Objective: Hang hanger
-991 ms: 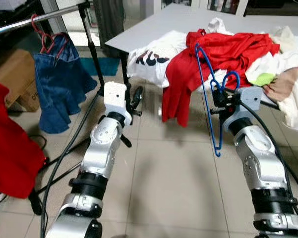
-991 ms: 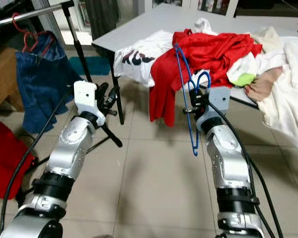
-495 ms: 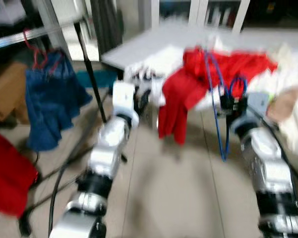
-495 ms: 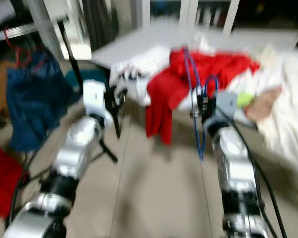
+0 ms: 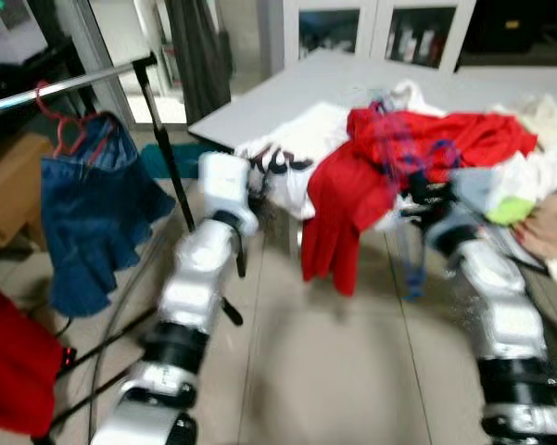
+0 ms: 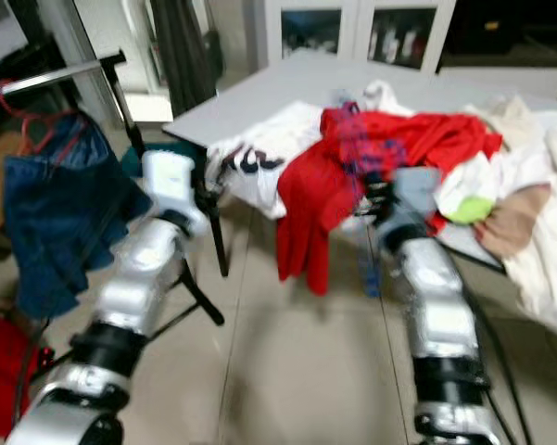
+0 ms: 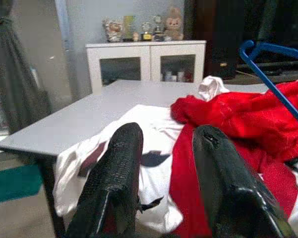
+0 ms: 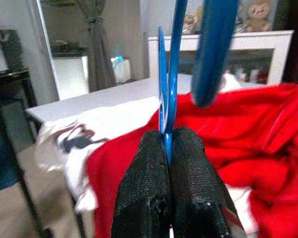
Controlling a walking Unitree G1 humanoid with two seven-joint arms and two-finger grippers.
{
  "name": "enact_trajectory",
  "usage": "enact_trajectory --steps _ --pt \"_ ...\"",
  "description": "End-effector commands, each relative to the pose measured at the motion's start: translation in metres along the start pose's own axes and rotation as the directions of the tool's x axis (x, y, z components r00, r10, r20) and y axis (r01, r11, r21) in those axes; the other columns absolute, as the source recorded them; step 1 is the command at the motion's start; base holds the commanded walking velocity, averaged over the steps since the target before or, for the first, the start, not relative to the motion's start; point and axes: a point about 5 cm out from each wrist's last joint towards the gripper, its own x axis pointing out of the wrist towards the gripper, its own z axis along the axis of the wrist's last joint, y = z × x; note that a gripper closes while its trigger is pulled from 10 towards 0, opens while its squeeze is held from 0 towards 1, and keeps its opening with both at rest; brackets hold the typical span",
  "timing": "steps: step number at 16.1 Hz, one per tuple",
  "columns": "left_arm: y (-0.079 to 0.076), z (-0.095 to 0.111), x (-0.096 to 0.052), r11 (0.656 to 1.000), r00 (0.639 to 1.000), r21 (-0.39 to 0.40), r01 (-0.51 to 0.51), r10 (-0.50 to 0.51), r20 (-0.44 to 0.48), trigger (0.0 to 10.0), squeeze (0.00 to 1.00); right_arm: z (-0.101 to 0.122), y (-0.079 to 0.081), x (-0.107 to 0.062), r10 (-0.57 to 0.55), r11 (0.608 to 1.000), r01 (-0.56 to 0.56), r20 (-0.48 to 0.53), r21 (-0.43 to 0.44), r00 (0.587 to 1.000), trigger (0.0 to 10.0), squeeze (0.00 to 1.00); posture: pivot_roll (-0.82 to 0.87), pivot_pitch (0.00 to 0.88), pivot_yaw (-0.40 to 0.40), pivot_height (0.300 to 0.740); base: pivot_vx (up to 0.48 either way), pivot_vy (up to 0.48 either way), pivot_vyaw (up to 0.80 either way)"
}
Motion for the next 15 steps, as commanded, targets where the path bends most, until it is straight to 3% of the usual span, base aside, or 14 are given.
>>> enact_trajectory --steps 1,15 --pt "0.0153 0.0023 -0.0019 0.999 0.999 0.023 -0.043 0.043 -0.002 10.0 0.00 0.0034 0.0111 0.0042 0.032 0.999 -0.032 0.018 0.007 0.999 10.0 0.00 0.09 0.000 0.054 0.740 0.461 0.000 0.00" --pt "0.0130 0.0003 -0.0017 0.999 0.999 0.022 -0.039 0.039 -0.012 10.0 0.00 0.0057 0.0100 0.0040 0.031 0.999 -0.031 0.024 0.003 0.999 10.0 0.00 0.09 0.000 0.048 0.740 0.461 0.000 0.00"
